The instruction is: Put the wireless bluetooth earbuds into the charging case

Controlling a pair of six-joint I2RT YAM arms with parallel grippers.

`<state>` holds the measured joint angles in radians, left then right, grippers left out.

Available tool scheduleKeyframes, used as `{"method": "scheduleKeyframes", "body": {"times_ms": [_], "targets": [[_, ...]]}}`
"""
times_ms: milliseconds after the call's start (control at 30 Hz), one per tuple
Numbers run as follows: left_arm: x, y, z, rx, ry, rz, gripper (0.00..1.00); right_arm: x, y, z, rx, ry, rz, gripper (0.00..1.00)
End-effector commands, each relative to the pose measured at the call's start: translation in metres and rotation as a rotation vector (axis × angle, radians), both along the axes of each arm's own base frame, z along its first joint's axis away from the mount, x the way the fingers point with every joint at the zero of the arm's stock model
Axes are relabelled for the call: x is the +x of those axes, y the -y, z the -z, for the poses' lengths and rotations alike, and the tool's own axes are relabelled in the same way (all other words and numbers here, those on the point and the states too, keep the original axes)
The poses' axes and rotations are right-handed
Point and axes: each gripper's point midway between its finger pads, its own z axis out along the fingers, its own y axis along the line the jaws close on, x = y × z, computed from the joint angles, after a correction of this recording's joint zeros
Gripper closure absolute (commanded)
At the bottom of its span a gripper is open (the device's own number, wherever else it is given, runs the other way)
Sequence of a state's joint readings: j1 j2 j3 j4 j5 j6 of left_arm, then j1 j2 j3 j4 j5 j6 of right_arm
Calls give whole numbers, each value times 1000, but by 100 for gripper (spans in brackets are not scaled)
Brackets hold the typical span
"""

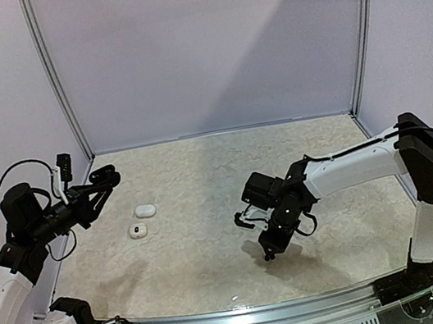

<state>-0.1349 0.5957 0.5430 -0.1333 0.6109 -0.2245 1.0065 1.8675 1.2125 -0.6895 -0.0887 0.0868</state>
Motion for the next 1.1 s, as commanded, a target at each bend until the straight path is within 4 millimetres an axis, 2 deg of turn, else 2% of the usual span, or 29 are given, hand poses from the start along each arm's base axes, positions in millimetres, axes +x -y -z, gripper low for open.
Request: {"method": "scheduleKeyframes", "body": {"times_ms": [0,600,1067], "targets": [[-2,3,-2,5,13,16,100,-3,4,10,-13,-26,13,72],[-2,3,0,13,12,18,100,-25,14,13,13,-108,36,79],[-1,3,1,15,10,18,100,-37,8,9,51,-155,25,93]]}}
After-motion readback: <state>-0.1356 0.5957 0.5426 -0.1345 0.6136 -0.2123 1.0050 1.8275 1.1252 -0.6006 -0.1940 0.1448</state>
